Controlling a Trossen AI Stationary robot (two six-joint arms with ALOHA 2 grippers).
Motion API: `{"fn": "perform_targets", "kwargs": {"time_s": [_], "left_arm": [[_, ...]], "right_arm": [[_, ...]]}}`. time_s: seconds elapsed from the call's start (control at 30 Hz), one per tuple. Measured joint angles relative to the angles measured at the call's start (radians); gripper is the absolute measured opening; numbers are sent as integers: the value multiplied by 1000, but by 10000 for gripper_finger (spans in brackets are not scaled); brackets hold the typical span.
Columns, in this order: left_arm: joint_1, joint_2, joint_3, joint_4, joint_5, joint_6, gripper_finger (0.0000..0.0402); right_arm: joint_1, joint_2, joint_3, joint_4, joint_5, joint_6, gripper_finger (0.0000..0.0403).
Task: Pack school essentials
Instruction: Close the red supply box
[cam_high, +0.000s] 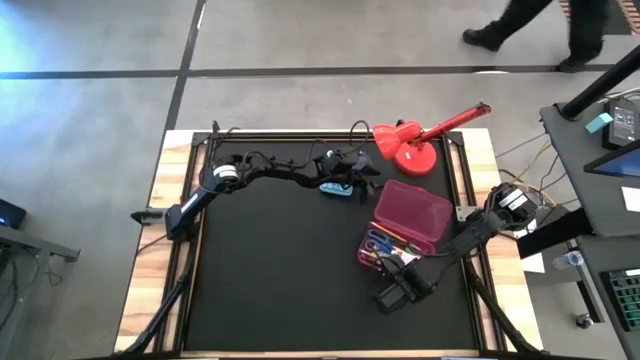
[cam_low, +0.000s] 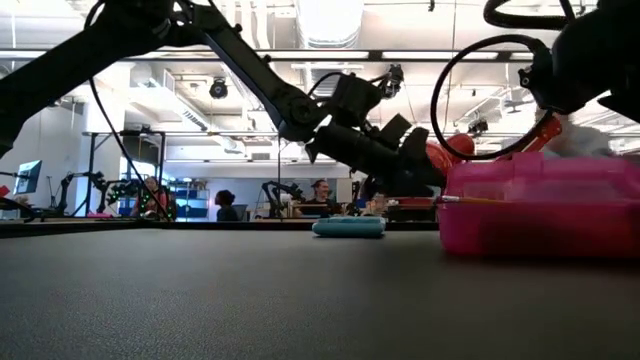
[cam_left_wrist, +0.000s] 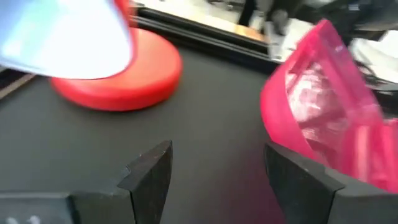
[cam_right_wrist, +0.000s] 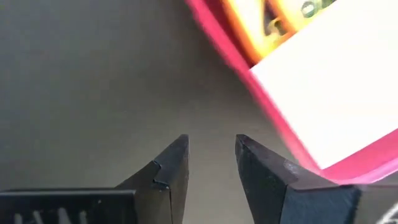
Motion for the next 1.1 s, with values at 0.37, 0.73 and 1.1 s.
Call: {"fn": "perform_targets", "kwargs": {"time_s": [0.37, 0.73, 1.1], "left_arm": [[-31, 0, 9, 2, 212, 0, 235], [-50, -1, 9, 71, 424, 0, 235], [-94, -2, 9, 104, 453, 1, 235]], "right_arm": [[0, 0, -6, -129, 0, -8, 121], [0, -2, -7, -161, 8, -16, 121], [0, -63, 124, -237, 45, -55, 121]]}}
